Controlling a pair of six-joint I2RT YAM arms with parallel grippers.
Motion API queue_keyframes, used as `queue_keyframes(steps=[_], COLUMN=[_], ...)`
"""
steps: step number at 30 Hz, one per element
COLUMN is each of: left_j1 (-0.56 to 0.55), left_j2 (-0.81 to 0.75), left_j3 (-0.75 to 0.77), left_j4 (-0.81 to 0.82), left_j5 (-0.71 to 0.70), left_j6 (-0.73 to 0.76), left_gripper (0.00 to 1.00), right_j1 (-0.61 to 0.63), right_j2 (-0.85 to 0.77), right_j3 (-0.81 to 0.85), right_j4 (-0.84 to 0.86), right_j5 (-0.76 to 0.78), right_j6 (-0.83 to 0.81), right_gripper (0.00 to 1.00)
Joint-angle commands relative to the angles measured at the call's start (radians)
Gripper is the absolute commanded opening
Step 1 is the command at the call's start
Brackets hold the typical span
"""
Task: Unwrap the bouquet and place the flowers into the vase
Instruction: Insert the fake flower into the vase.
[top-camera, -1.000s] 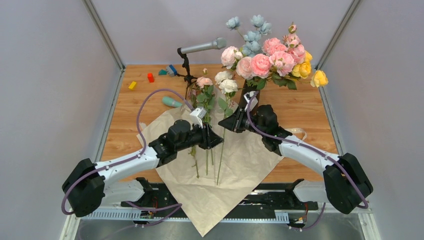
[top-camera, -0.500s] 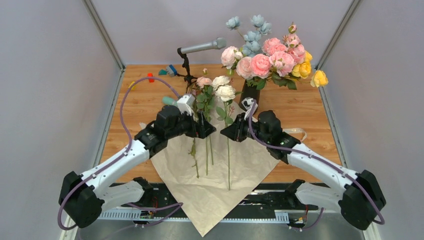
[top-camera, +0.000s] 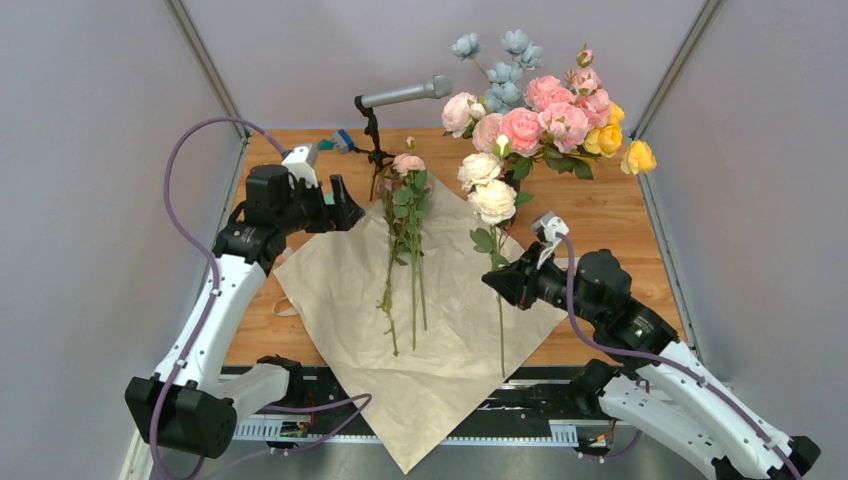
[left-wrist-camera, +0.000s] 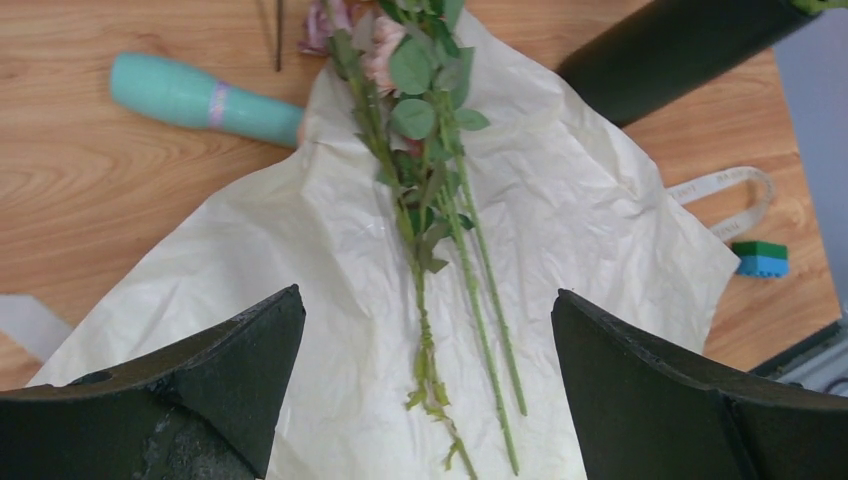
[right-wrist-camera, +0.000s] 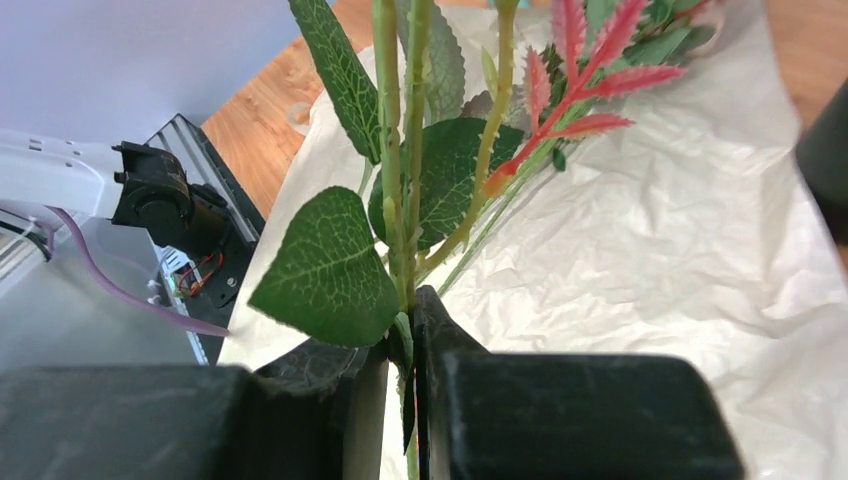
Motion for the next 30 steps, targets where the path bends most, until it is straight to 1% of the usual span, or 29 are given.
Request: queue_keyframes(steps=[1, 6, 9, 11, 14, 17, 20, 23, 26, 30], left_j1=[0.055, 0.059, 0.059, 0.059, 0.059, 0.059, 0.059, 0.059, 0.059, 0.059], left_j2=[0.013, 0.005, -0.019, -0.038, -0.068, -0.09, -0.105, -0.11, -0.11, -0.107], left_j3=[0.028, 0.017, 0.006, -0.005, -0.032, -0.063, -0.094, -0.114, -0.135, -0.143], left_j4=[-0.048, -0.055, -0.06, -0.057, -0.047, -0.022, -0.007, 0.008, 0.026, 0.03], left_j5=[-0.008, -0.069, -0.14, -0.2, -0.233, -0.247, -0.264, -0.274, -0.265, -0.261], left_j6=[0.045, 0.07, 0.089, 0.106, 0.117, 0.124, 0.131, 0.134, 0.132, 0.135], left_gripper=[1.0, 1.0, 1.0, 1.0, 1.0, 1.0, 1.0, 1.0, 1.0, 1.0], right_j1=[0.004, 0.004, 0.004, 0.004, 0.004, 0.004, 0.005, 0.004, 0.004, 0.003], right_j2=[-0.049, -0.058, -0.071, -0.076, -0.074, -0.078, -0.078, -0.044, 0.003, 0.064], right_j3=[0.164, 0.323, 0.391, 0.423, 0.45, 0.442, 0.408, 0.4, 0.375, 0.329], right_j4=[-0.172, -0.278, -0.3, -0.285, -0.25, -0.174, -0.064, 0.021, 0.122, 0.276], right_j5=[0.05, 0.097, 0.177, 0.252, 0.429, 0.57, 0.664, 0.745, 0.792, 0.796], right_j6=[-0.126, -0.198, -0.236, -0.252, -0.259, -0.24, -0.243, -0.254, -0.275, -0.265], right_gripper=[0.0, 0.0, 0.0, 0.0, 0.0, 0.0, 0.0, 0.0, 0.0, 0.0])
